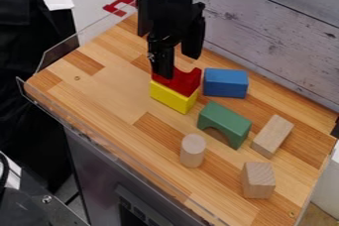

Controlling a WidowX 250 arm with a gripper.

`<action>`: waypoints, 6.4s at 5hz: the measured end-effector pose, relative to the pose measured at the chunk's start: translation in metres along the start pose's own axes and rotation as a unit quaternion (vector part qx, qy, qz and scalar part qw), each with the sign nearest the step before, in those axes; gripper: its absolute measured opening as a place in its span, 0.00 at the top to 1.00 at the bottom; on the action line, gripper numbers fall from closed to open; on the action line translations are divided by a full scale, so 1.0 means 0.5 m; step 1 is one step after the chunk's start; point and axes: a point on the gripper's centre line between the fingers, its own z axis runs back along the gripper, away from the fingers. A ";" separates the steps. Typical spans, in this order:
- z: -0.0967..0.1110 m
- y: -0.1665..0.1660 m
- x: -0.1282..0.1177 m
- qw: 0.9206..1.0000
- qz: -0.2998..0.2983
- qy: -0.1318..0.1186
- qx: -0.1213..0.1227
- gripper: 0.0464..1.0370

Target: Put the green arch on top of the red arch

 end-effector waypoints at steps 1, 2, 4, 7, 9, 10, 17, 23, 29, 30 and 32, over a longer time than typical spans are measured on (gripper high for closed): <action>-0.018 0.010 0.000 1.000 0.002 0.003 0.017 0.04; -0.016 0.000 -0.010 1.000 -0.023 0.018 0.003 0.04; 0.007 -0.019 -0.020 0.996 -0.074 0.026 -0.048 0.04; -0.002 -0.022 -0.172 0.985 -0.160 -0.004 0.061 0.04; -0.054 0.016 -0.177 0.985 -0.137 0.031 0.102 0.04; -0.077 0.040 -0.153 0.988 -0.100 0.036 0.110 0.04; -0.093 0.017 -0.155 0.992 -0.102 0.045 0.056 0.50; 0.065 -0.032 -0.040 0.998 -0.057 0.023 -0.021 0.50; 0.064 -0.004 0.029 1.000 0.009 0.012 -0.003 0.50; 0.059 -0.005 0.028 1.000 0.013 0.015 -0.001 0.50; 0.056 -0.008 0.029 1.000 0.024 0.020 -0.005 0.50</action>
